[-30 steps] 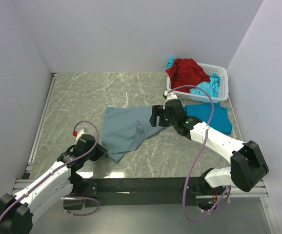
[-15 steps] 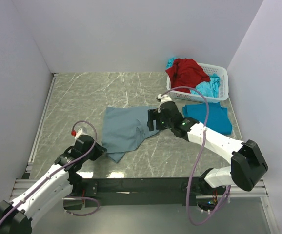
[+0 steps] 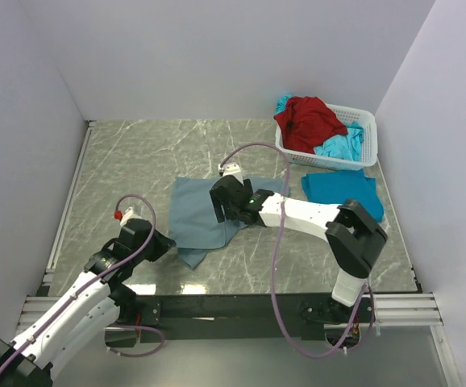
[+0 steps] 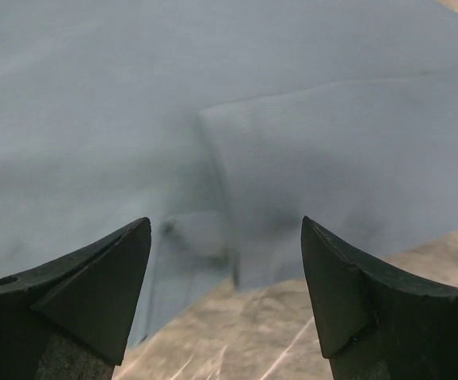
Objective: Fold and stack the t-shirts
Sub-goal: Flatten the tshirt out
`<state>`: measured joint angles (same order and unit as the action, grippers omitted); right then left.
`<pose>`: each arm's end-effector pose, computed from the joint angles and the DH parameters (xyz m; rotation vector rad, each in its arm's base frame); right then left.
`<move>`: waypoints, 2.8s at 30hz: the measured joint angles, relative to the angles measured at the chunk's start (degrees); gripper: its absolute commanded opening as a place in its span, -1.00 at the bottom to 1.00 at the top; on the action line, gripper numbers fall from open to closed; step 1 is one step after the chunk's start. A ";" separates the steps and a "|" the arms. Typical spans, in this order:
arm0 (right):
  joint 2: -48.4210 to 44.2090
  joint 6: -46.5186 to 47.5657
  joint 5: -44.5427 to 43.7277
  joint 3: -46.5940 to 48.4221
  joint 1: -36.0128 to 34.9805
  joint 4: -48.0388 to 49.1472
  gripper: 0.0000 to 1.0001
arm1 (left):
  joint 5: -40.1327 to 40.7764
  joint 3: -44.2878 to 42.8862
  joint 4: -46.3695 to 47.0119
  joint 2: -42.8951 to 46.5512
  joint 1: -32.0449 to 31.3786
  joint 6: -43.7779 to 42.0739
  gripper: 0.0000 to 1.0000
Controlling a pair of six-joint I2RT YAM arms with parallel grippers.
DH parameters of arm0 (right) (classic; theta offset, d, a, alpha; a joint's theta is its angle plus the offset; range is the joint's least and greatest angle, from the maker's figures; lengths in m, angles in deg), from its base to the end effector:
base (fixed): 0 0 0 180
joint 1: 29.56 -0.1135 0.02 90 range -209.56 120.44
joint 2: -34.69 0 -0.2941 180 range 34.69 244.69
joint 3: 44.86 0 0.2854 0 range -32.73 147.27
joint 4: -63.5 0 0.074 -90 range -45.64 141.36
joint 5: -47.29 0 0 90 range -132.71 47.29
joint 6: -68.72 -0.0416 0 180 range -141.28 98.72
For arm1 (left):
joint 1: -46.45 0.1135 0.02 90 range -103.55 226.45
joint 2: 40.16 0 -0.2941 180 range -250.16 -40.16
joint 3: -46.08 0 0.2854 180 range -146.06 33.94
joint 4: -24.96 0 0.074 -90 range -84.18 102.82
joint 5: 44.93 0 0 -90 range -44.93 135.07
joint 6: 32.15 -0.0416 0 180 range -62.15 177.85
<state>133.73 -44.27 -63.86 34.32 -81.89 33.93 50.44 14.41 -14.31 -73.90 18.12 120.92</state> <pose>0.2612 0.3138 0.2213 -0.4401 2.3244 0.1842 0.1315 -0.0665 0.1903 -0.7634 2.2703 -0.6965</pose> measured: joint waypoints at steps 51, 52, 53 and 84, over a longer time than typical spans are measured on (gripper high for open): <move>-2.56 -7.32 -0.17 -5.35 12.24 0.81 0.41 | 9.73 -1.40 -4.17 2.47 0.00 2.62 -0.99; -2.89 -7.32 0.04 -6.32 12.83 0.81 0.41 | 9.77 -1.40 -4.13 2.45 0.00 2.62 -0.99; -3.19 -7.32 0.48 -7.19 13.49 0.98 0.41 | 9.79 -1.40 -4.11 2.38 0.00 2.62 -0.99; -31.80 -3.67 3.85 -9.57 18.49 -0.48 -1.00 | 18.34 -19.39 -1.27 2.05 0.00 -1.73 -0.99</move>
<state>101.93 -47.94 -60.01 24.75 -63.40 33.45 68.77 -4.97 -15.58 -71.85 18.12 119.19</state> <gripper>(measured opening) 0.033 0.015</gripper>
